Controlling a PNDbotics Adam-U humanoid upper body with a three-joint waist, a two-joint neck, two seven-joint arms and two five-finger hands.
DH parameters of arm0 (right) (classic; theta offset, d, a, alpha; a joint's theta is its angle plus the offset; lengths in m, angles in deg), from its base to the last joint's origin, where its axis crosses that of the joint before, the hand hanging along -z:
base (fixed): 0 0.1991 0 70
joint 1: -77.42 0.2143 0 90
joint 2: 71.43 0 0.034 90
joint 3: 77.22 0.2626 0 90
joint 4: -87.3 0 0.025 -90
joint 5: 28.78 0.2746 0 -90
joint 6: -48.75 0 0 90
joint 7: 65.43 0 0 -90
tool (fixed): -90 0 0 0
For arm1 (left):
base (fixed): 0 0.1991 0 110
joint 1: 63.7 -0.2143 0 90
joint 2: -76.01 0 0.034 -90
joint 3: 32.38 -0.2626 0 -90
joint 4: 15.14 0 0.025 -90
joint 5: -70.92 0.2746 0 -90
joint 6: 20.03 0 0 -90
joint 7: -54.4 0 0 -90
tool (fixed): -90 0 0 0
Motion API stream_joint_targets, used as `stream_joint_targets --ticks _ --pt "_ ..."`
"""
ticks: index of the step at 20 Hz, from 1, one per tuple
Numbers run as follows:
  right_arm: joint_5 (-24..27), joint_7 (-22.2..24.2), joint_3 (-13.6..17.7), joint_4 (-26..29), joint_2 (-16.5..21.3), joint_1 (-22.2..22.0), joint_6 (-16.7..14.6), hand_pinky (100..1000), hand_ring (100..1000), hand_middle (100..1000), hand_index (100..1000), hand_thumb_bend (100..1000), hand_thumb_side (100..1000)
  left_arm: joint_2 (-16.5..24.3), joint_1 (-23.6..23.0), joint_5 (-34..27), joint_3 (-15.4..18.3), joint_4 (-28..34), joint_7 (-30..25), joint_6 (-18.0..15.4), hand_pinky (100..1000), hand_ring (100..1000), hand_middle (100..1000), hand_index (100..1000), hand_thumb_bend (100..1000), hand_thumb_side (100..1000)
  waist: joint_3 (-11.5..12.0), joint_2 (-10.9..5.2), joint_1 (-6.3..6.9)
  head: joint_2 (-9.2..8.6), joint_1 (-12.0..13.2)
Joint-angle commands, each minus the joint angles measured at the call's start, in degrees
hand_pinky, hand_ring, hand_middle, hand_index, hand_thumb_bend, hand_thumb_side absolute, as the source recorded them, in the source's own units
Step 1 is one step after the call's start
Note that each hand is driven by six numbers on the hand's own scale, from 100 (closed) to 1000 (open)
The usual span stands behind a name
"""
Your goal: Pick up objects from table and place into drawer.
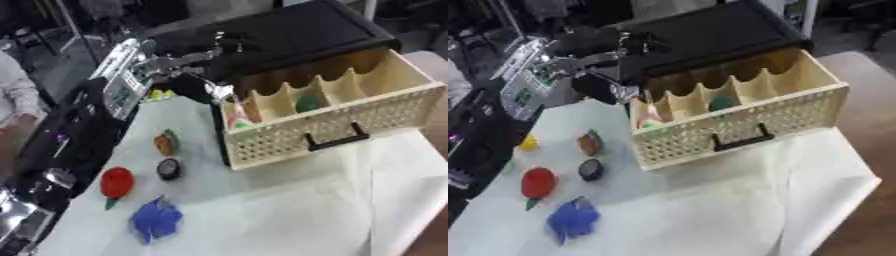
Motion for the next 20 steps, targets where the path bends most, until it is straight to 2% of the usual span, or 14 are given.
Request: stream_joint_targets --ticks 1,6,7,12,13,14,20 --pt "0.4 -0.1 0.3 0.8 0.4 1.0 0.2 367 538 552 789 100 543 1.8 1.5 -1.1 0.9 0.8 -0.3 0.1 728 922 934 1000 100 712 0.1 -0.81 -0.54 -0.33 0.1" --pt "0.4 -0.4 0.4 0.8 0.4 0.9 0.2 371 540 553 789 100 541 1.8 1.6 -5.5 1.2 3.1 0.4 1.8 679 898 895 1000 100 712 0.3 -1.05 -0.87 0.01 0.0" --pt "0.4 -0.5 0.4 0.8 0.5 0.9 0.2 372 540 553 789 100 541 1.9 1.6 -6.8 1.1 4.1 0.6 2.3 660 889 884 1000 100 743 0.4 -1.13 -0.96 0.13 -0.1" --pt "0.2 -0.9 0.5 0.8 0.6 0.6 0.2 372 540 554 789 100 544 2.7 1.1 -16.3 0.8 10.3 -0.4 5.8 611 865 859 1000 100 728 0.8 -1.43 -1.48 0.51 -0.5" --pt "0.2 -0.9 0.5 0.8 0.7 0.5 0.2 372 540 554 789 100 545 3.0 0.9 -18.0 0.9 11.6 -0.7 6.5 604 862 856 1000 100 769 0.9 -1.49 -1.58 0.54 -0.6" --pt "0.1 -1.0 0.5 0.8 0.7 0.5 0.2 372 540 554 789 100 545 3.3 0.7 -19.6 1.0 12.8 -1.0 7.3 603 861 853 1000 100 721 1.0 -1.55 -1.66 0.59 -0.7" --pt "-0.2 -1.3 0.6 0.8 1.0 0.1 0.2 368 539 554 789 100 553 4.9 -1.5 -26.1 2.2 19.7 1.4 11.7 571 831 832 993 100 694 1.8 -1.69 -2.29 0.96 -1.6"
